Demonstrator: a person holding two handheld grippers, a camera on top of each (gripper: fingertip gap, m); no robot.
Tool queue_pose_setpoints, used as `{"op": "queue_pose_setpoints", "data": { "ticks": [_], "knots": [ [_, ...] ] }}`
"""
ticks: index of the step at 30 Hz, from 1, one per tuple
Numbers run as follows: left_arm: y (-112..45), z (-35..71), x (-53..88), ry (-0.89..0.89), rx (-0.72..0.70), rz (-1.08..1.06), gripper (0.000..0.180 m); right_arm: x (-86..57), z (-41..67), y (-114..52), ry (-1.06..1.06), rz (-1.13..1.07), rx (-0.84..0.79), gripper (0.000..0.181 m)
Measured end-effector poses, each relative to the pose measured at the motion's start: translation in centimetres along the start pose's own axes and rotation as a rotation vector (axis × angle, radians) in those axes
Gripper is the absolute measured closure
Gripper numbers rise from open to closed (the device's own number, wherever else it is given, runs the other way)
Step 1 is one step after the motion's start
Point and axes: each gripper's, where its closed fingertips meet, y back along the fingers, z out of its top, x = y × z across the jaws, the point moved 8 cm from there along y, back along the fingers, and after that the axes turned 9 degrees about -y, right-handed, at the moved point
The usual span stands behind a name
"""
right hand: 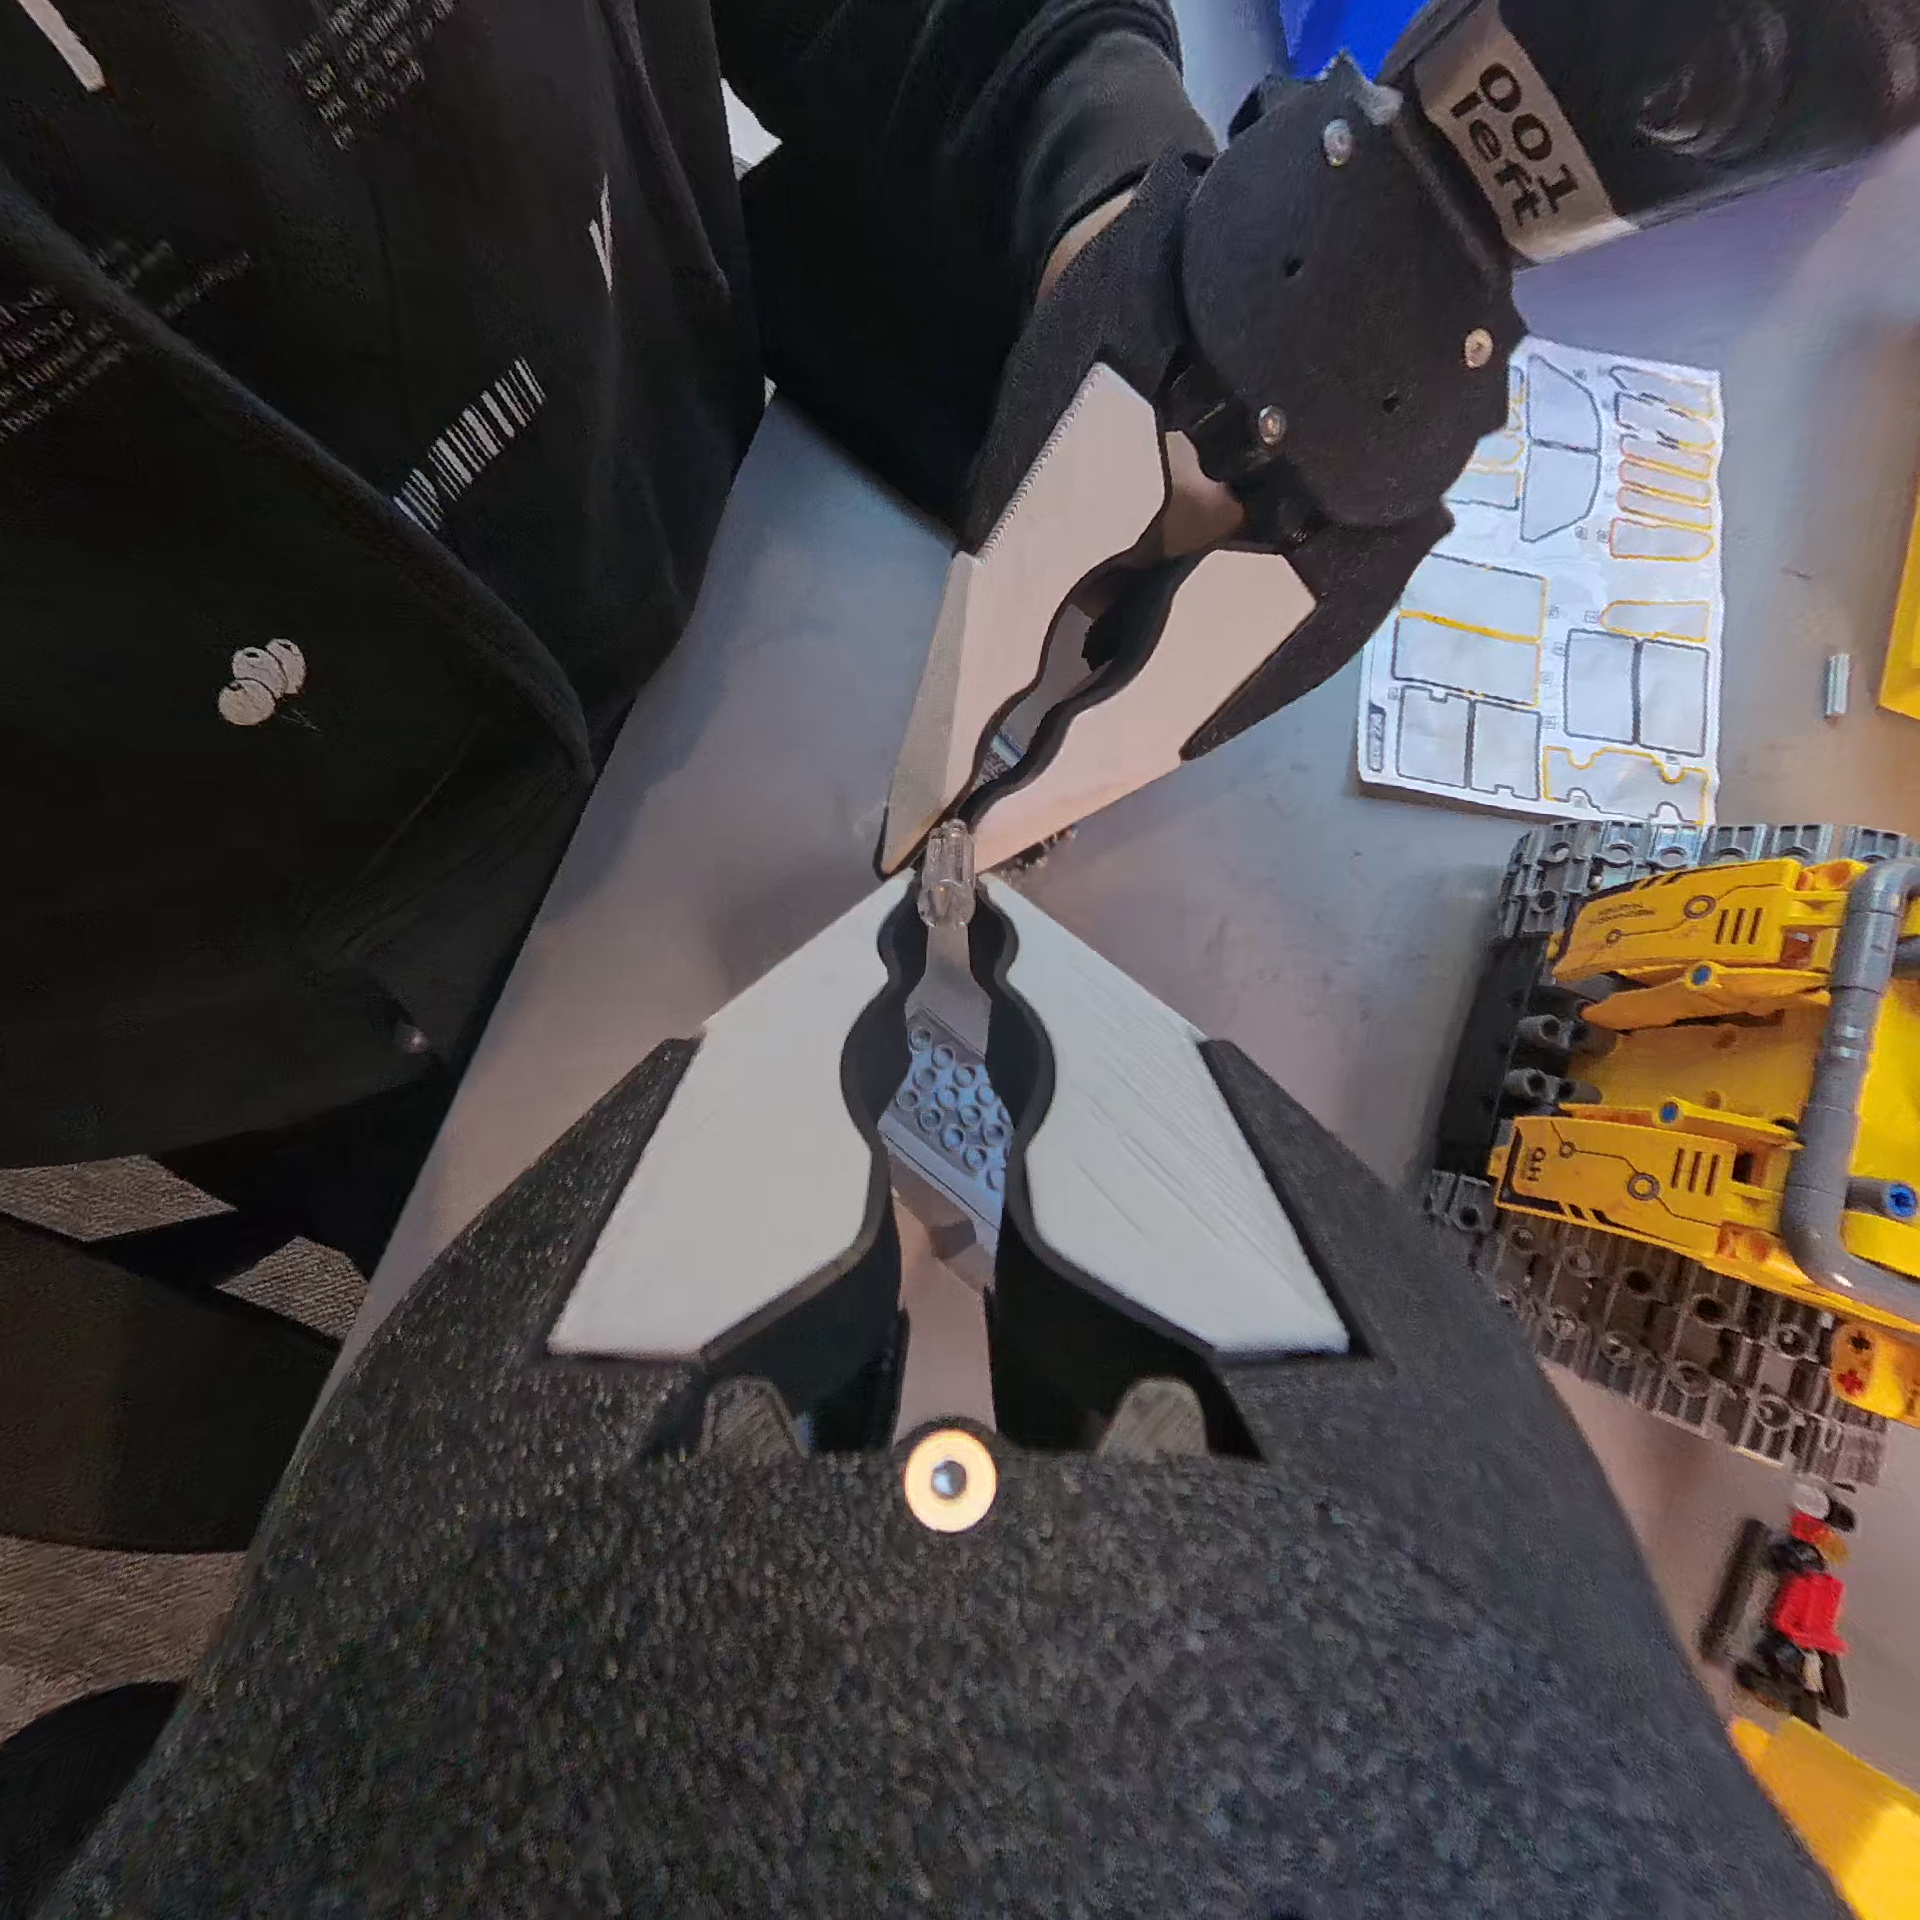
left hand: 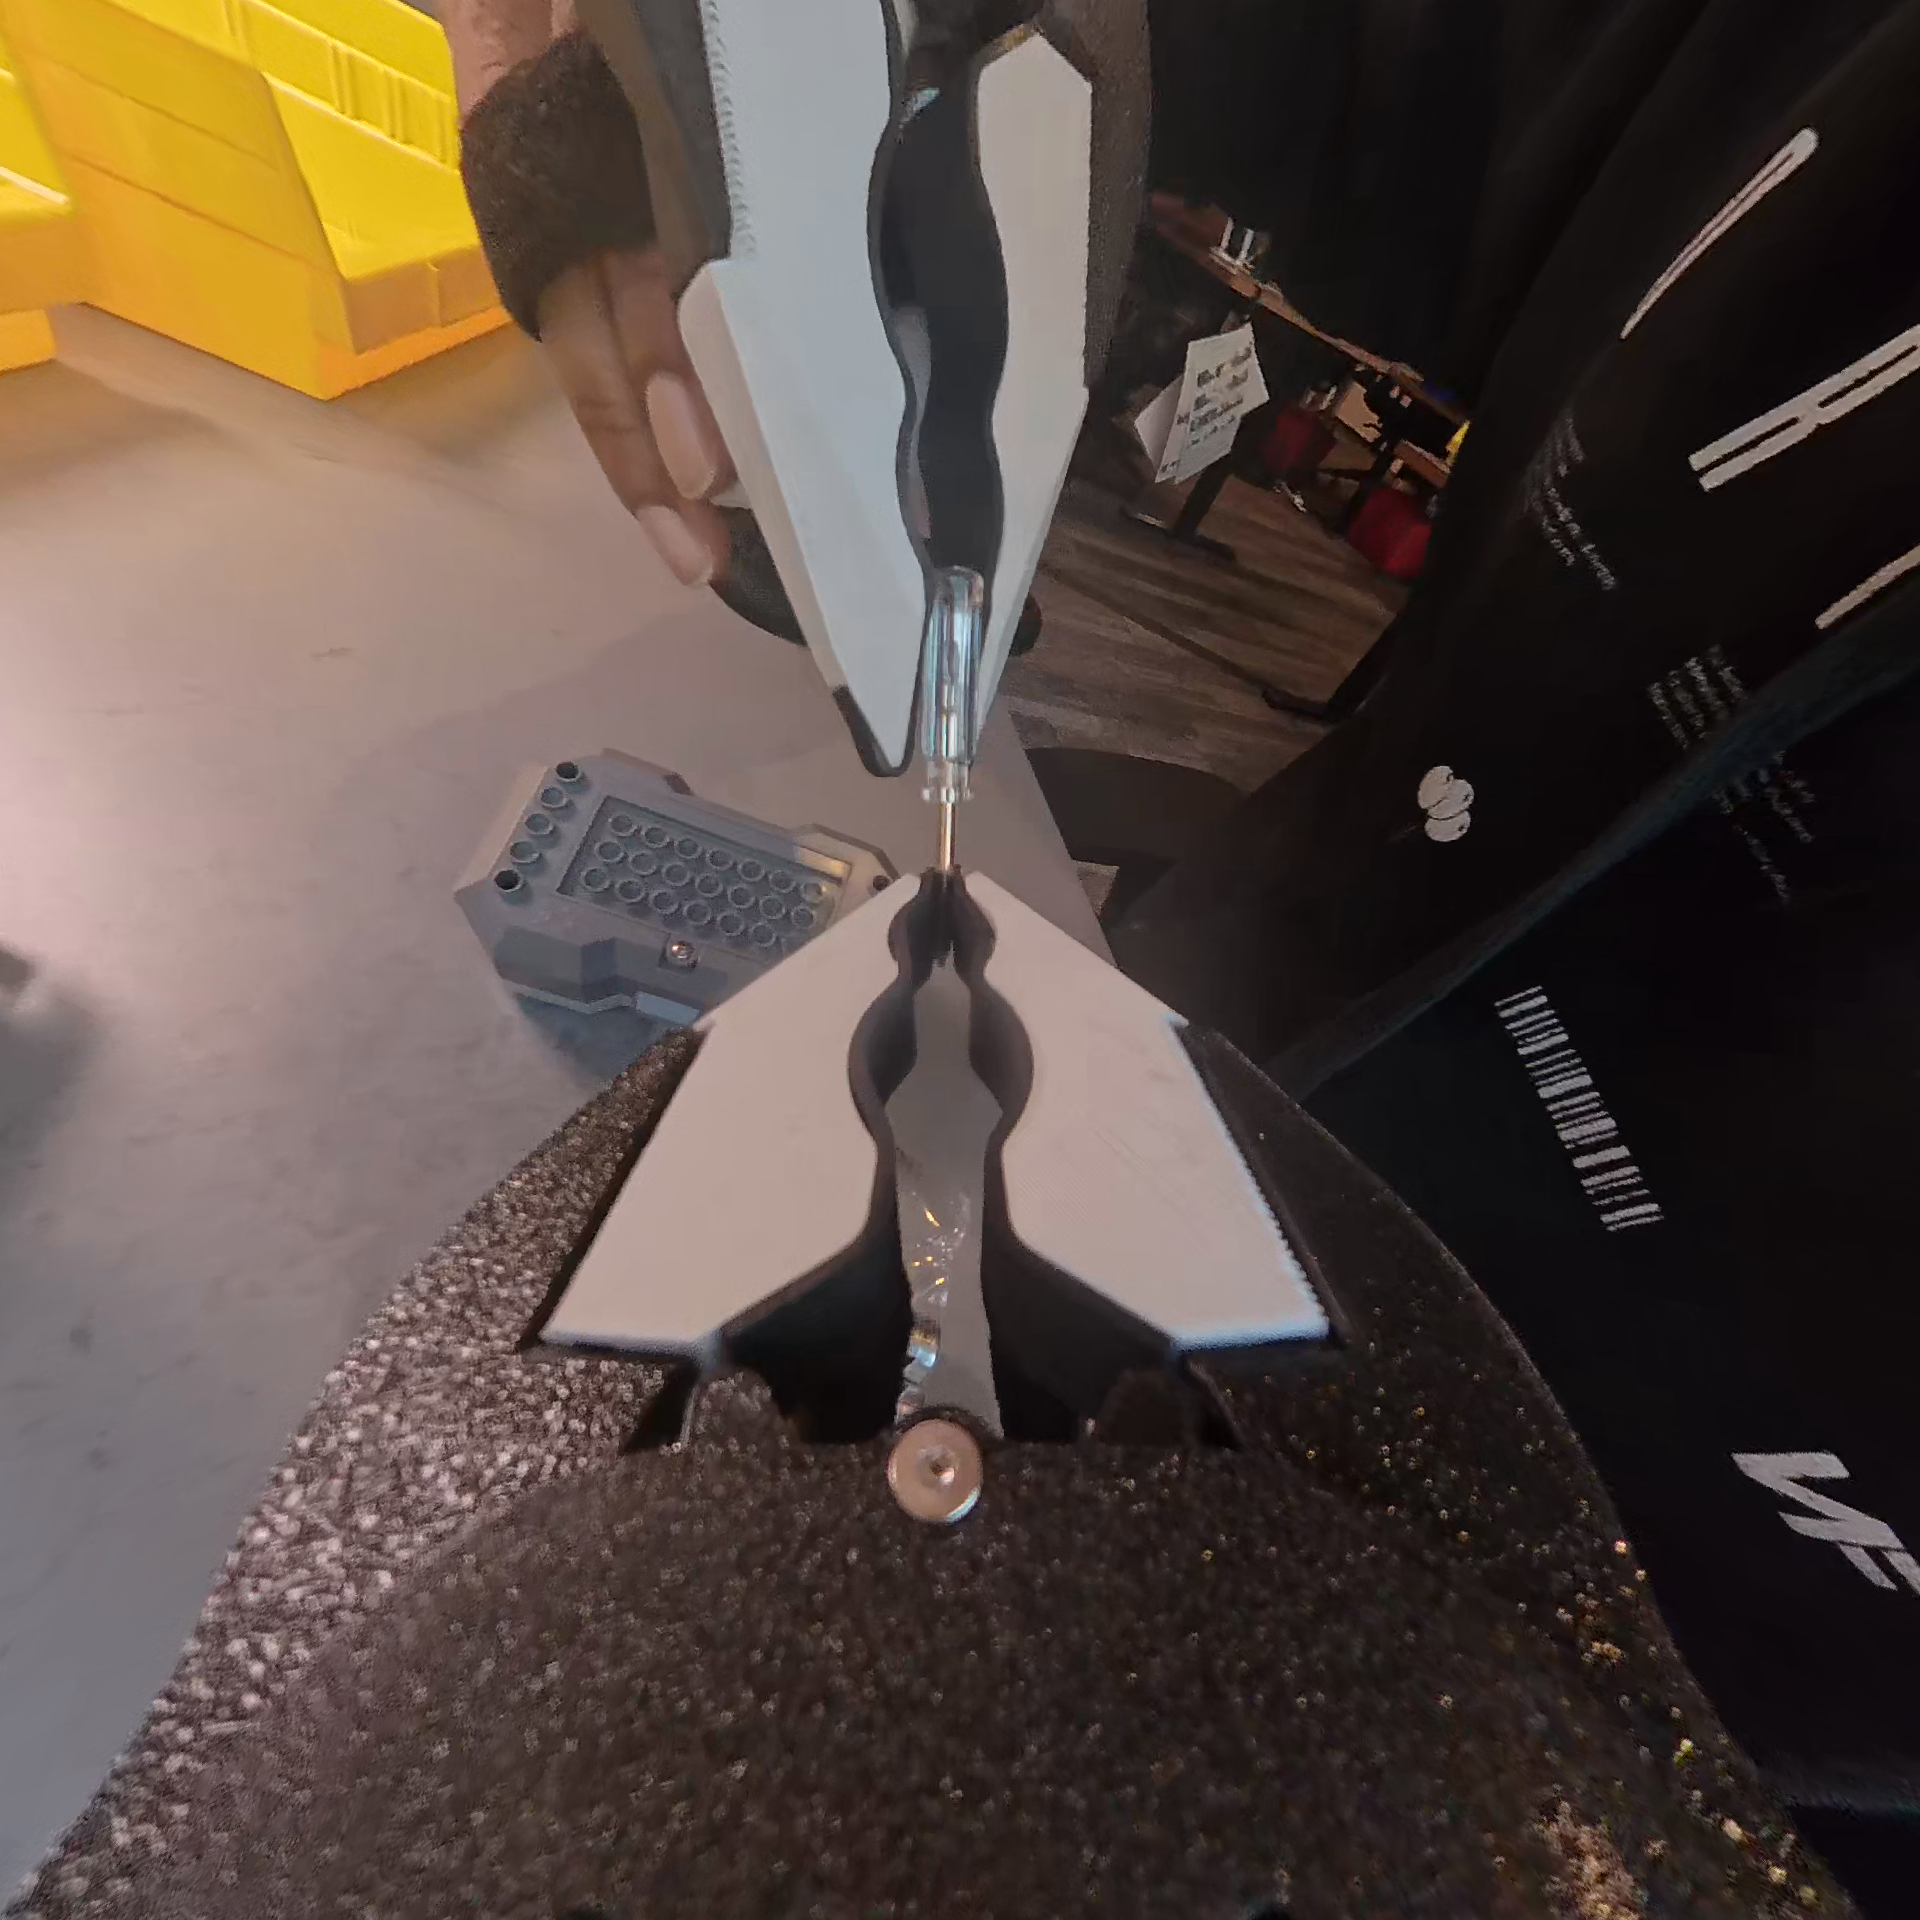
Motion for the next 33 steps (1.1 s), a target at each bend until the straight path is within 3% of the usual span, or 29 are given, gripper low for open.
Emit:
{"op": "queue_pose_setpoints", "data": {
  "ticks": [7, 14, 17, 21, 23, 25, 29, 33],
  "knots": [
    [-0.4, -2.4, 1.5, -0.014, 0.196, 0.227, 0.129, -3.2, -5.8, 2.8, -0.18, -0.131, 0.115, 0.174],
    [-3.8, -2.3, 1.7, 0.015, 0.358, 0.308, 0.085, -4.2, -10.5, 3.3, -0.355, -0.304, 0.054, 0.174],
    [-3.8, -2.8, 2.4, -0.049, 0.439, 0.326, 0.094, -3.7, -11.1, 2.6, -0.356, -0.308, 0.043, 0.174],
    [-1.4, -2.8, 3.8, -0.017, 0.422, 0.354, 0.114, -2.5, -11.5, 2.7, -0.341, -0.325, 0.033, 0.174],
    [0.5, -3.0, 5.3, 0.025, 0.395, 0.472, 0.129, -1.7, -11.5, 2.9, -0.374, -0.288, -0.008, 0.176],
    [2.2, -3.2, 6.3, 0.086, 0.357, 0.563, 0.13, -0.6, -11.6, 2.4, -0.37, -0.267, -0.017, 0.176],
    [2.4, -2.1, 5.1, 0.144, 0.204, 0.456, 0.119, 1.5, -10.9, 1.1, -0.365, -0.223, -0.101, 0.176],
    [0.2, -1.9, 3.9, 0.03, 0.269, 0.408, 0.106, 1.7, -10.5, 2.1, -0.407, -0.23, -0.242, 0.176]
  ]
}}
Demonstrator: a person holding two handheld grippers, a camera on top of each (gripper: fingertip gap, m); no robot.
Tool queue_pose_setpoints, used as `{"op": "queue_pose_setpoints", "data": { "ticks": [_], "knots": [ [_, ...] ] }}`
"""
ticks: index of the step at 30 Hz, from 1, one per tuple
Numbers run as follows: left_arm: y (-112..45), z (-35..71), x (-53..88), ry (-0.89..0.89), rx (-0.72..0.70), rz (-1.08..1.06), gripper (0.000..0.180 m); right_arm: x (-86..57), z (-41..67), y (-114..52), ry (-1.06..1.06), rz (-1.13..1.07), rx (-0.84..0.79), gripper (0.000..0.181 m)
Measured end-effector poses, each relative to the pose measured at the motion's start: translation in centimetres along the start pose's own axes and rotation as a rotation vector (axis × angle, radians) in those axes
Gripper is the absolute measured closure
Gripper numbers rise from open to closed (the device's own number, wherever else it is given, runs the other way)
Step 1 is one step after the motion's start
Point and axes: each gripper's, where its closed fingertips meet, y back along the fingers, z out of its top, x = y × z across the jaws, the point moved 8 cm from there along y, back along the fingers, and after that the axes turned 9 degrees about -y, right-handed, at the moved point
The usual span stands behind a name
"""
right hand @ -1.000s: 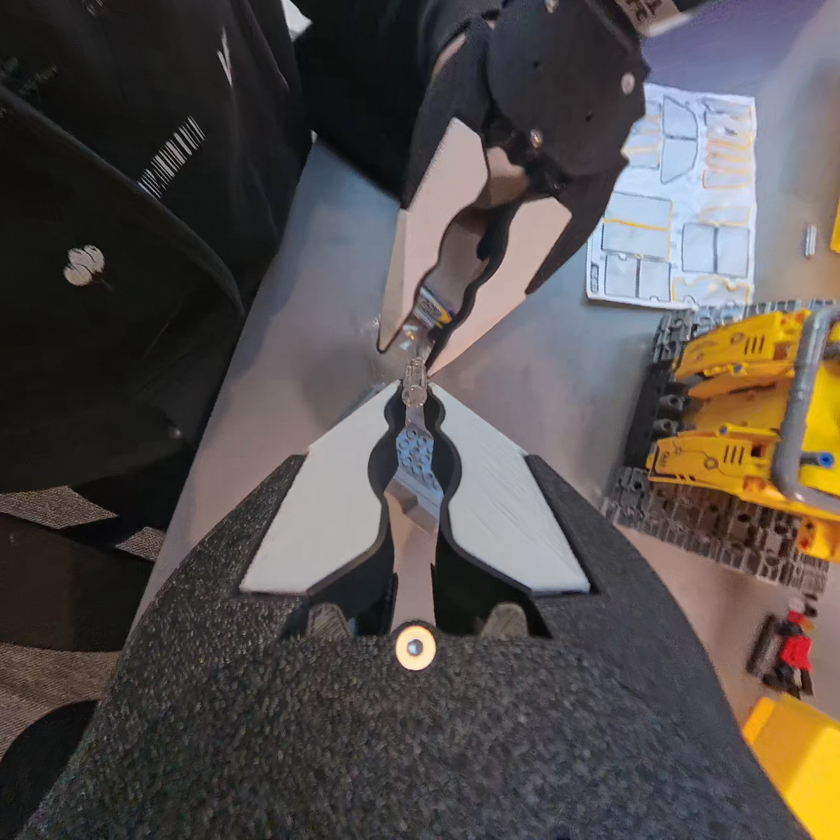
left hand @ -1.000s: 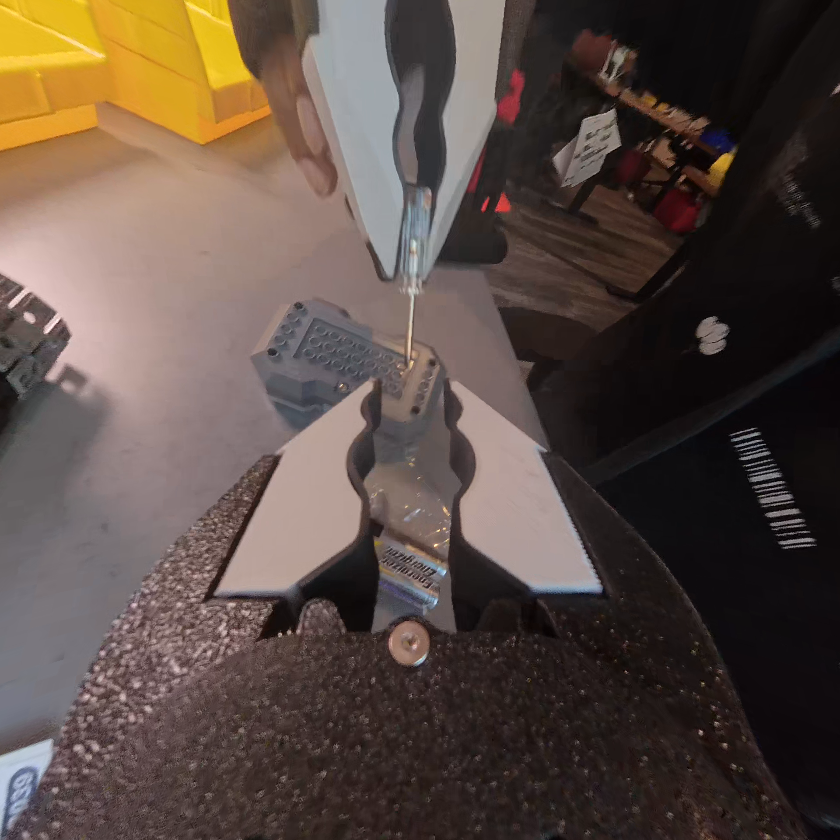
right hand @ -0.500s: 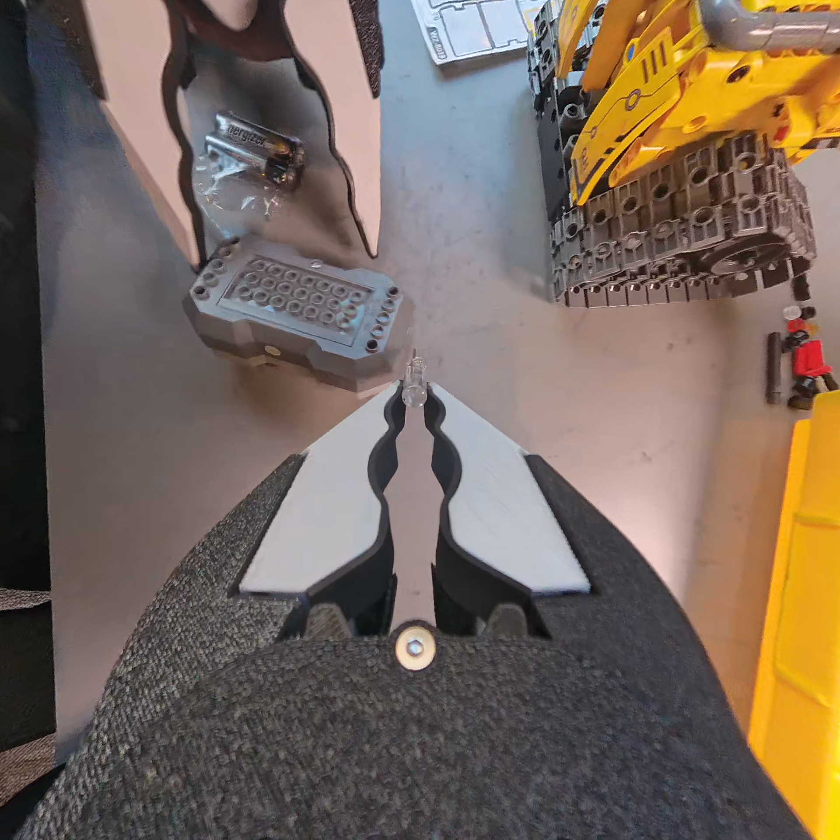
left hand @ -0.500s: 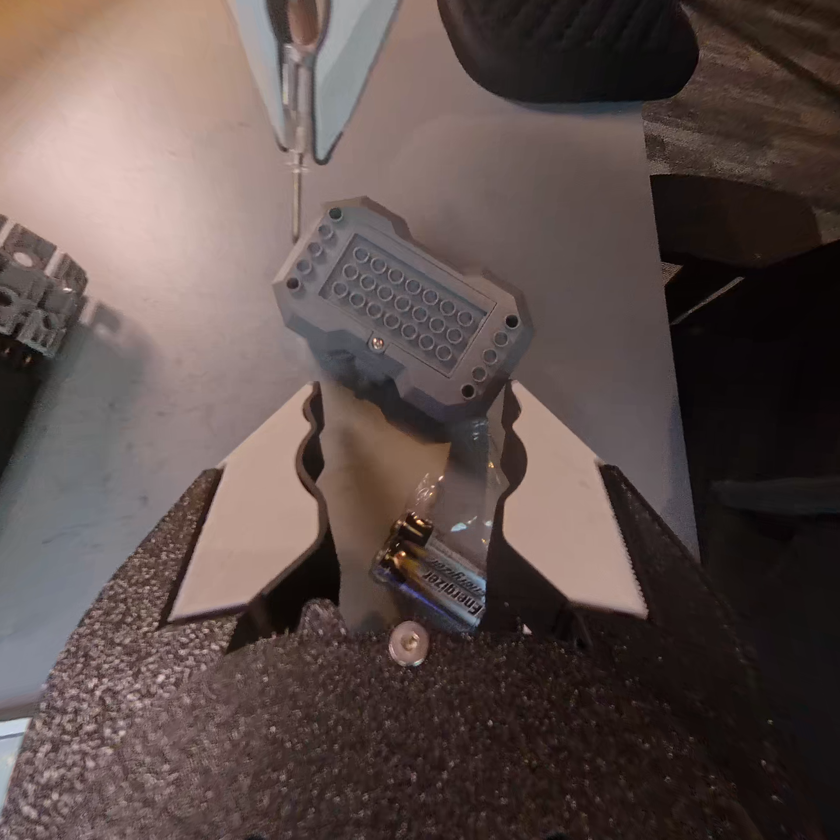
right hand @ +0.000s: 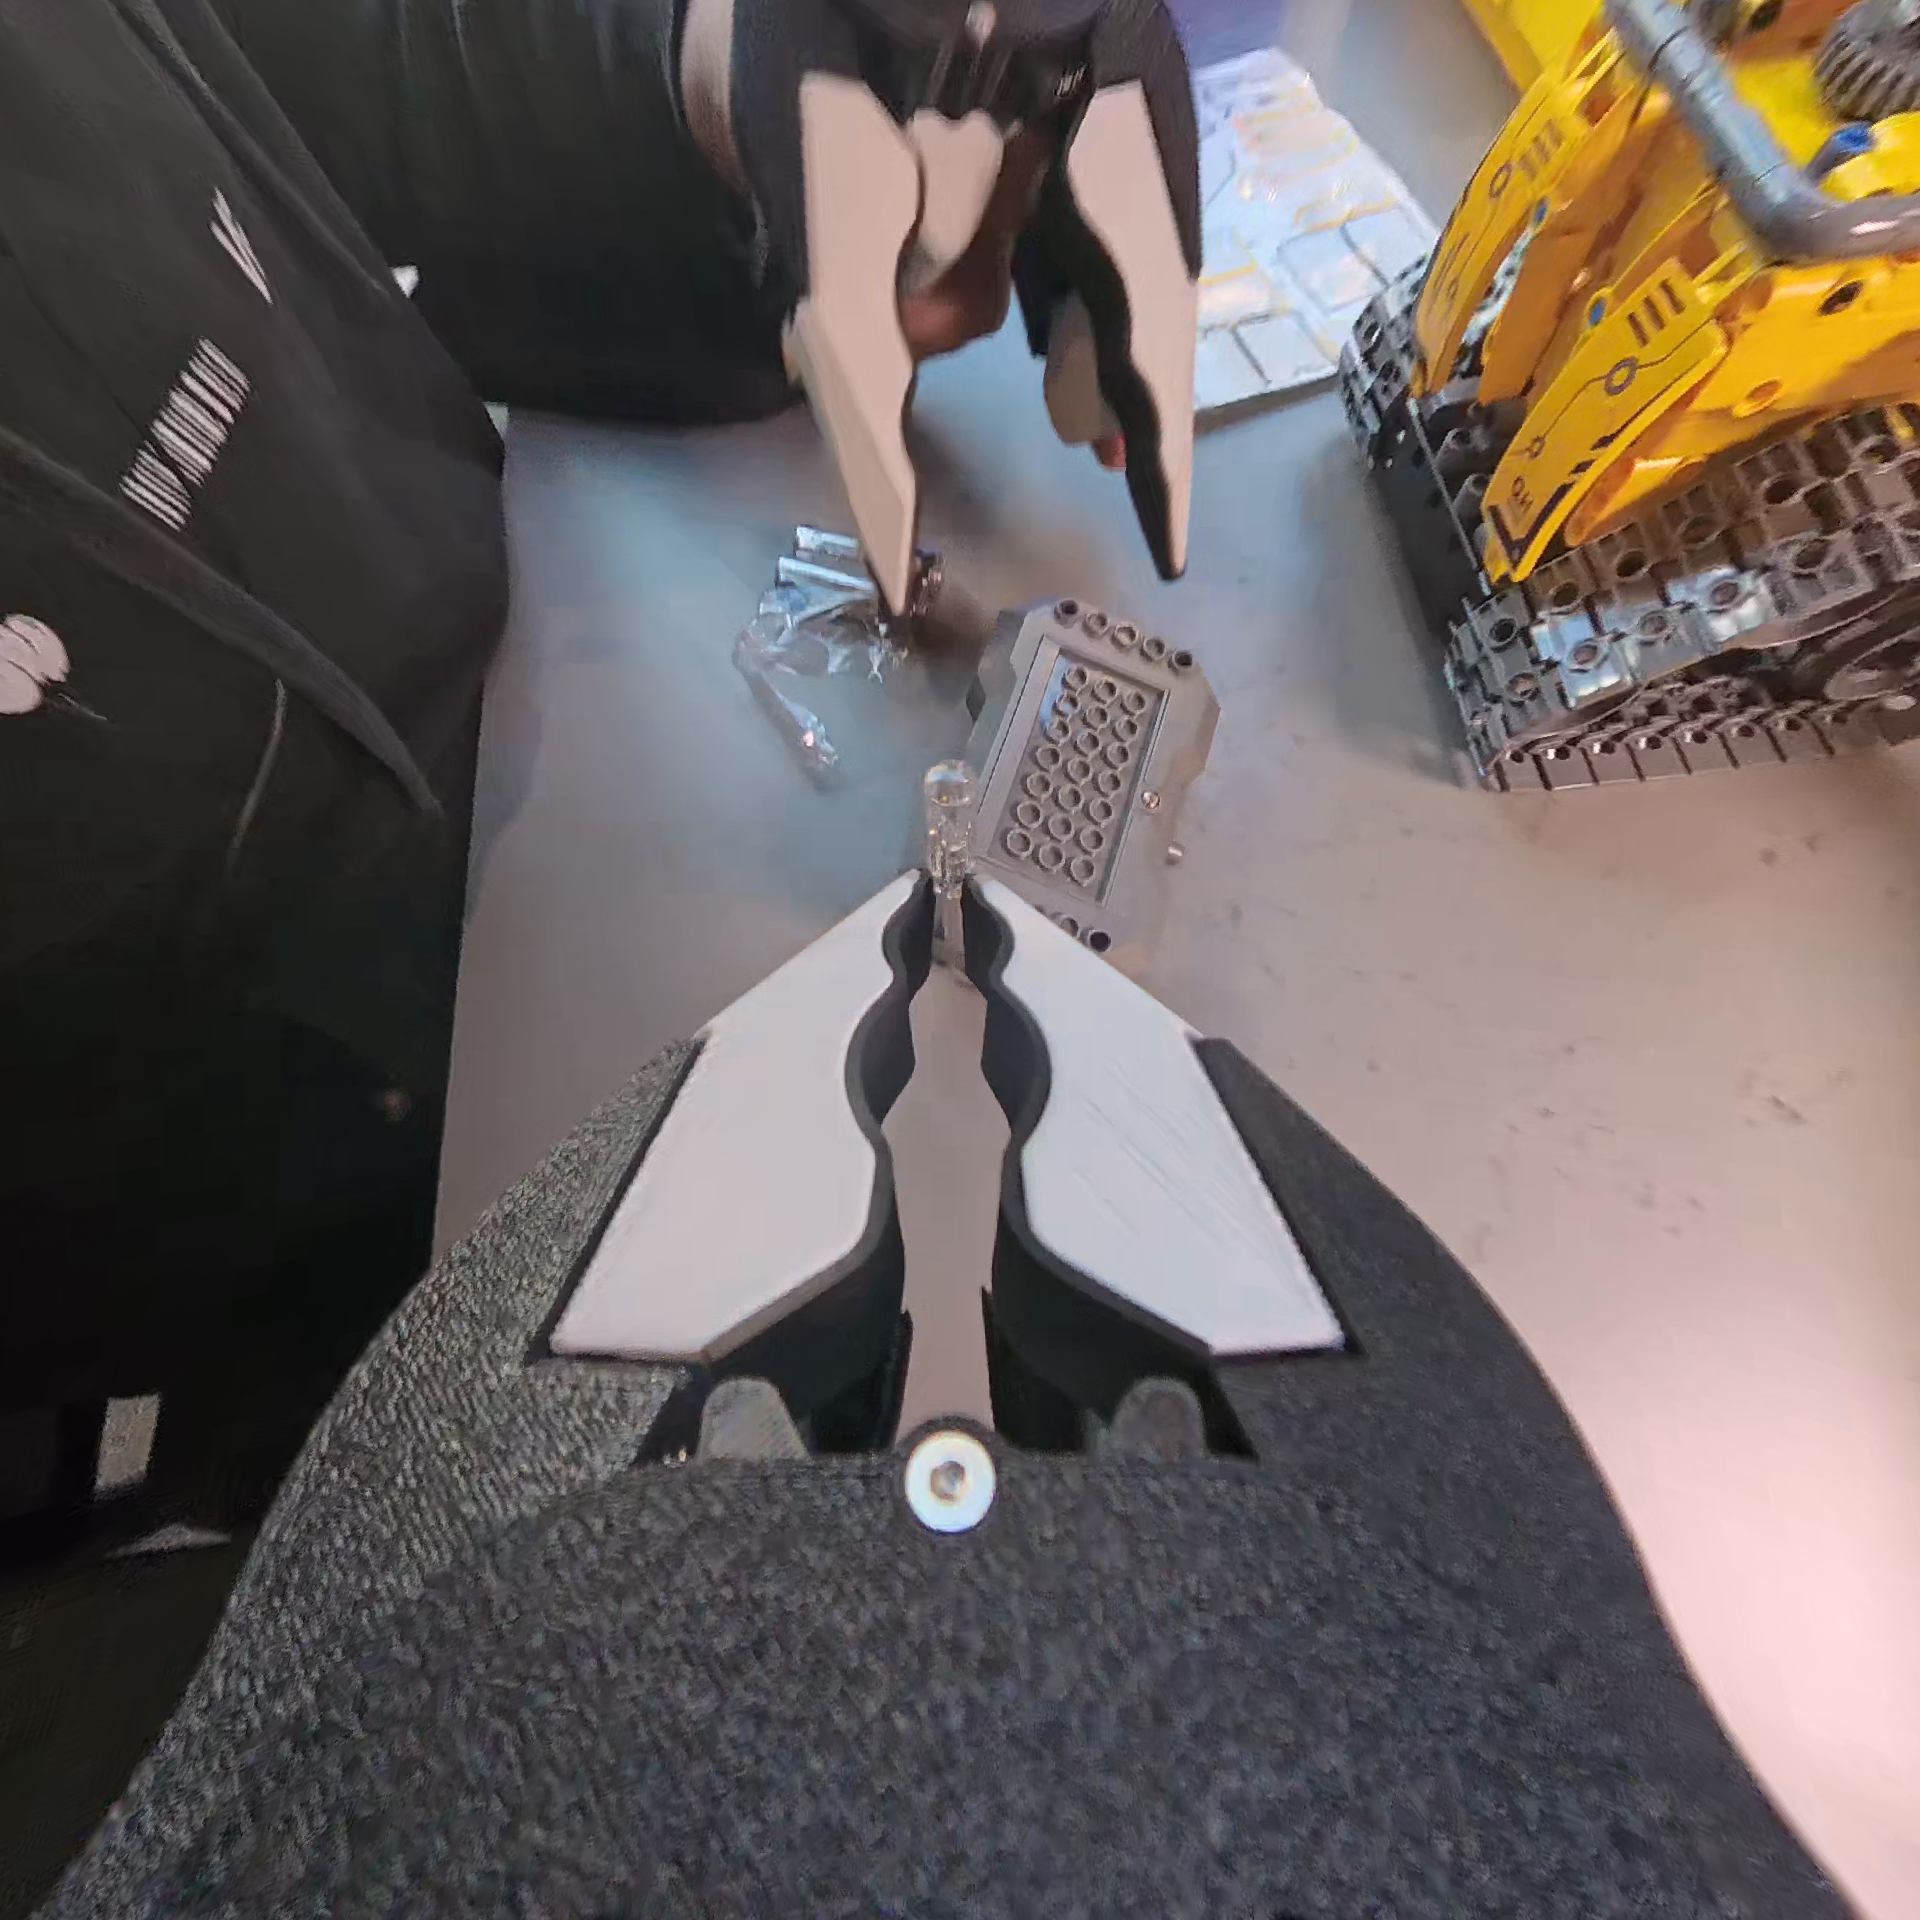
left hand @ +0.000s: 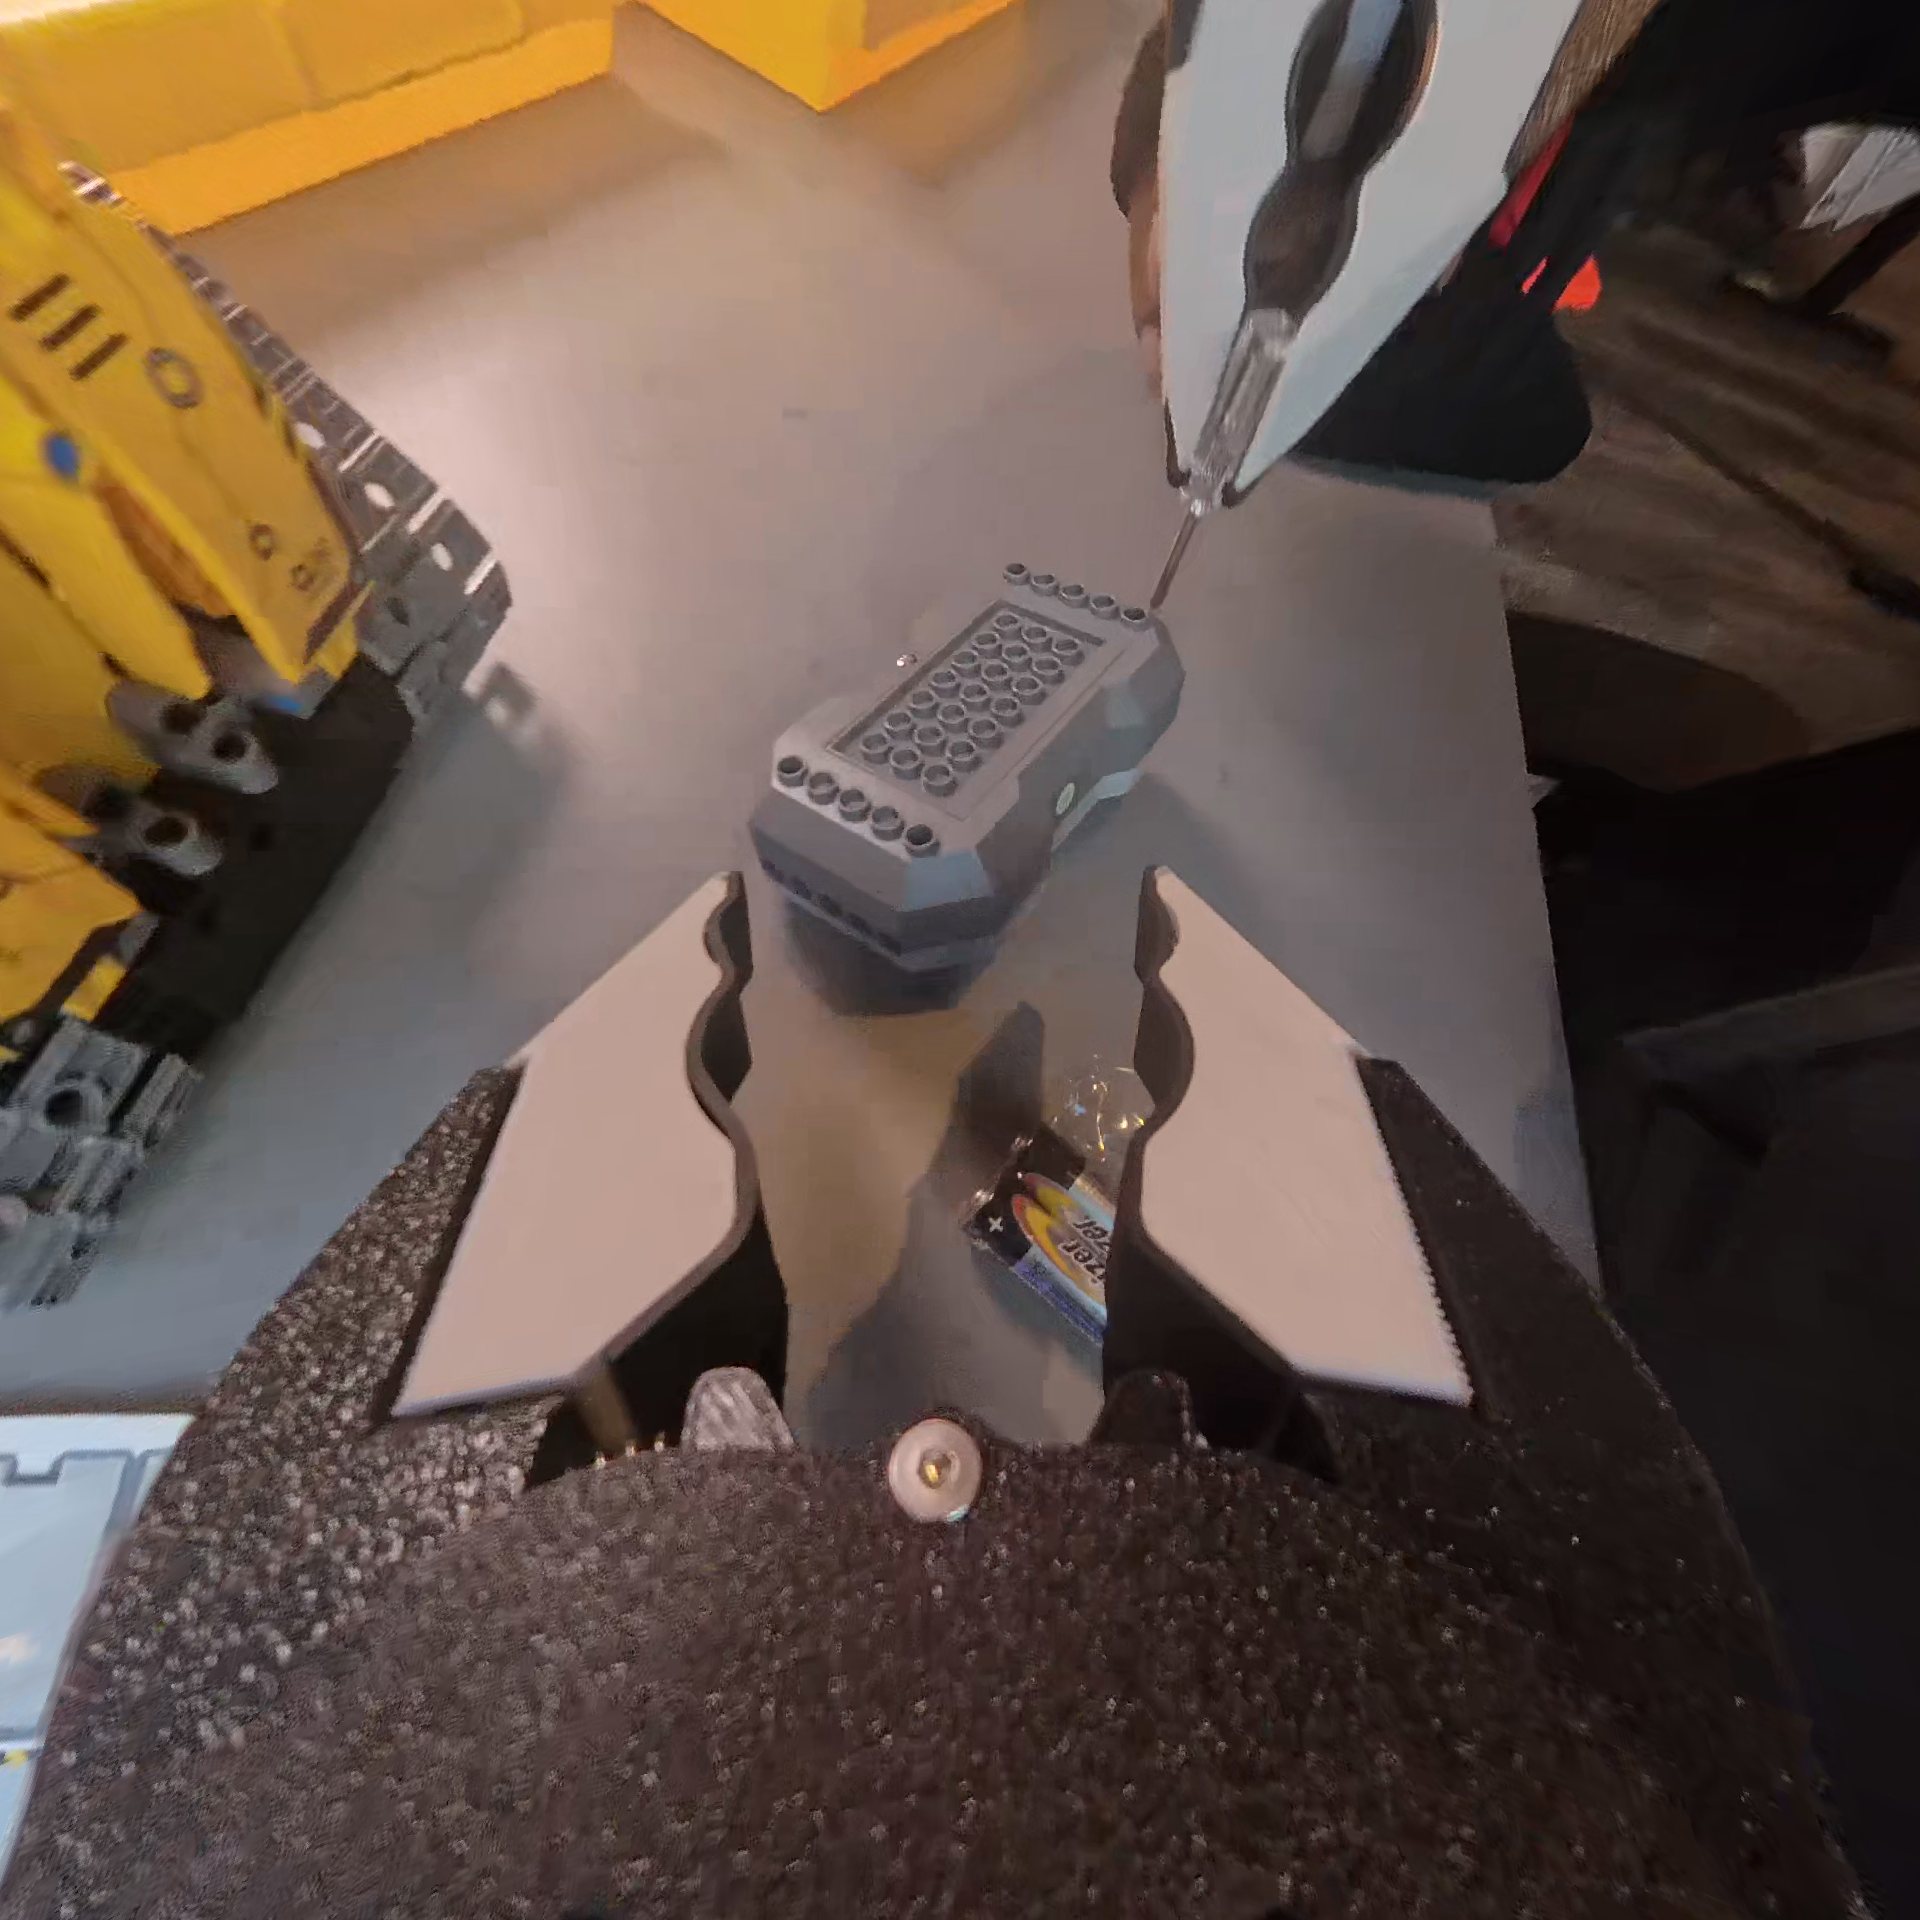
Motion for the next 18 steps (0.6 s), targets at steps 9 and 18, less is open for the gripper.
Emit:
{"op": "queue_pose_setpoints", "data": {
  "ticks": [9, 18],
  "knots": [
    [-1.7, -0.9, 2.7, -0.162, 0.159, 0.072, 0.143, -0.6, 0.1, 1.3, -0.095, -0.001, -0.198, 0.176],
    [0.4, 4.1, -0.5, -0.096, -0.229, -0.102, 0.142, 0.3, 2.7, 0.8, -0.107, 0.013, -0.458, 0.176]
  ]
}}
